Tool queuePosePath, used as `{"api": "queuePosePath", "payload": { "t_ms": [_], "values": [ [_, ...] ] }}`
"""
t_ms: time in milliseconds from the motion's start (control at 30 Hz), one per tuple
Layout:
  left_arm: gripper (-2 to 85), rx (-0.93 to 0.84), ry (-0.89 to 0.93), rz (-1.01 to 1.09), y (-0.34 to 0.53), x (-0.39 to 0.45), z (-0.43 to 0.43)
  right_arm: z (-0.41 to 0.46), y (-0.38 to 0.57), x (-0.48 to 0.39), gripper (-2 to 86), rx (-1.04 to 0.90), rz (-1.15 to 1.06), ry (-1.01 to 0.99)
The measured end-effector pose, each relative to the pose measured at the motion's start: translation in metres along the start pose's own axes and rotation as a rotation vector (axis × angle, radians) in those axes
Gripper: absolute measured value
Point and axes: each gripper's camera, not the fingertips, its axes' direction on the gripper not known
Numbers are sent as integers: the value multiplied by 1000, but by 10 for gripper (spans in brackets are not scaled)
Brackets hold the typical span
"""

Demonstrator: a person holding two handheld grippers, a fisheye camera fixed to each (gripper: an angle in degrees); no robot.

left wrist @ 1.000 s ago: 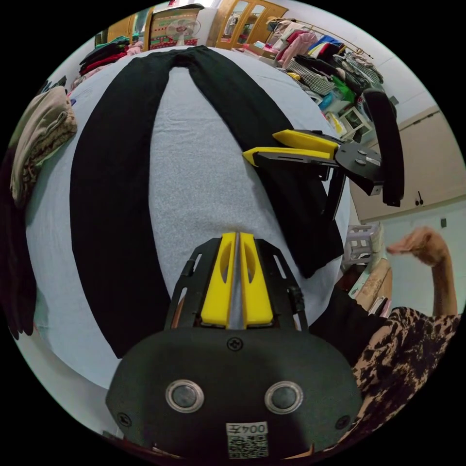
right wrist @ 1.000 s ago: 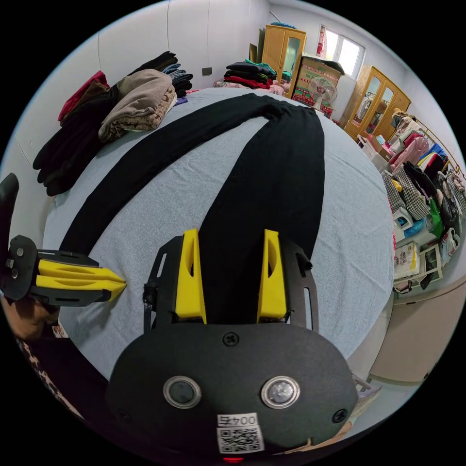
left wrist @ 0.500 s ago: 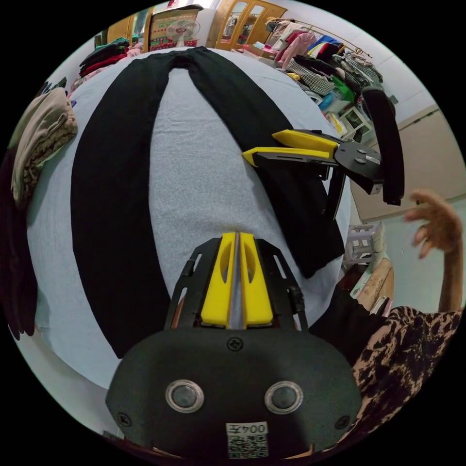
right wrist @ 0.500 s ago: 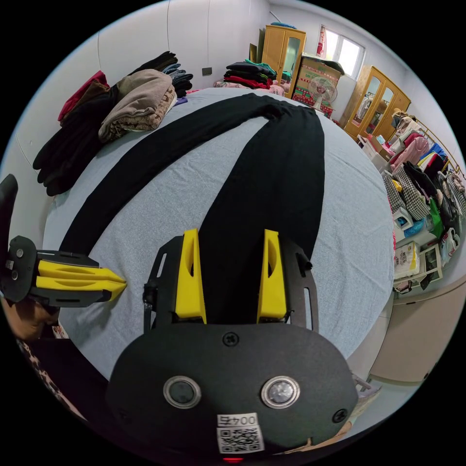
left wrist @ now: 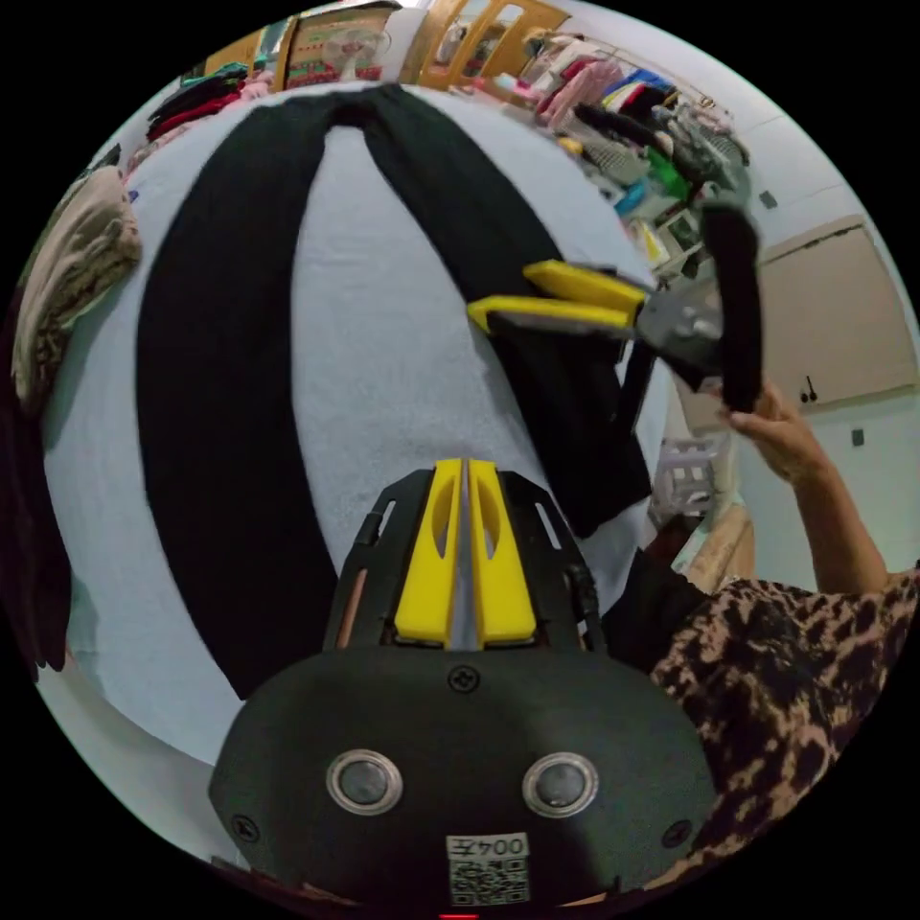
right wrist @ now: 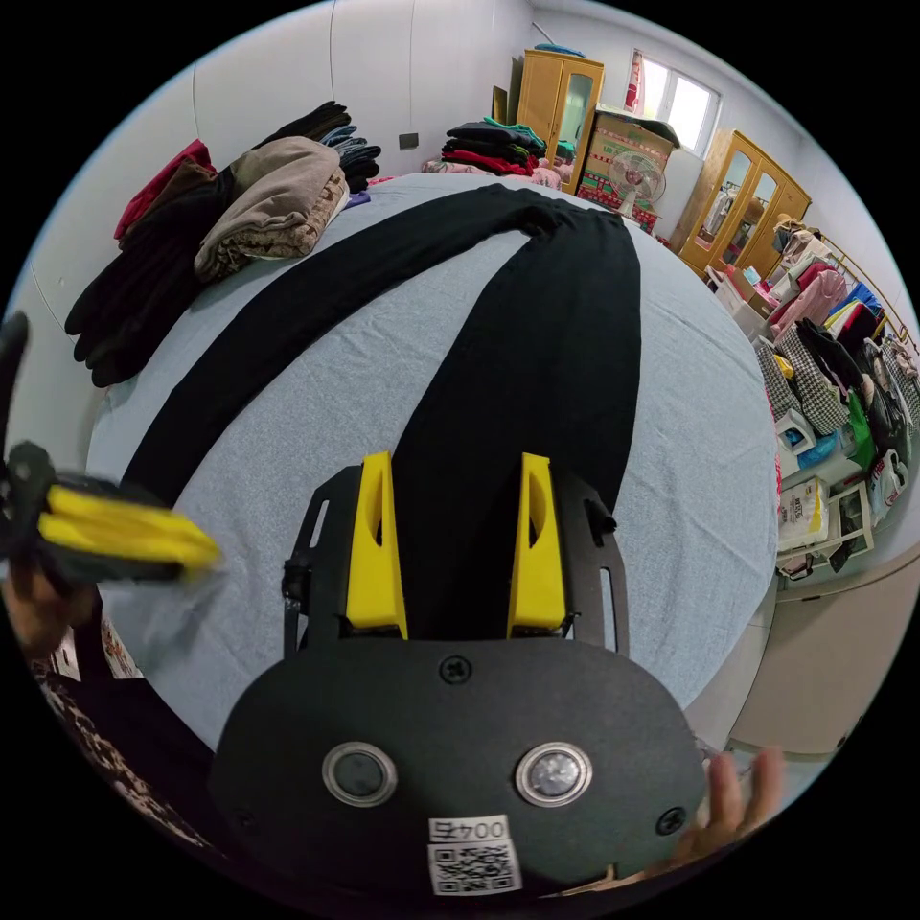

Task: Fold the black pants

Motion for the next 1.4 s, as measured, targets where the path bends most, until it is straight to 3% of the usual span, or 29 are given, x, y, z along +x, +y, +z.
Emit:
{"api": "queuePosePath", "payload": {
  "t_ms": [100, 200, 267, 333, 633, 833, 900, 1000, 1200, 1400],
  "values": [
    [16, 226, -98, -102, 28, -28, -51, -1, 0, -1, 181, 0, 0, 0],
    [36, 185, -176, -361, 63, -86, -62, -1, 1, -3, 181, 0, 0, -1],
    [61, 189, -113, -543, 100, -122, -66, -2, 1, -4, 181, 0, 0, -1],
    [69, 198, -112, -583, 121, -130, -69, -2, 1, -4, 181, -1, 0, -1],
    [24, 131, -160, -524, 147, -129, -73, -3, 1, -7, 181, -1, 1, -2],
    [17, 193, -258, -485, 165, -125, -104, -3, 1, -7, 180, -2, 1, -3],
    [20, 122, -220, -530, 171, -140, -90, -3, 0, -7, 180, -2, 1, -3],
    [27, 195, -184, -564, 180, -144, -103, -3, -1, -7, 180, -2, 2, -3],
    [56, 238, -173, -403, 165, -115, -110, -2, -3, -4, 181, -2, 2, -4],
    [59, 51, -174, -199, 133, -79, -57, 0, -7, 1, 181, -3, 2, -5]
  ]
}}
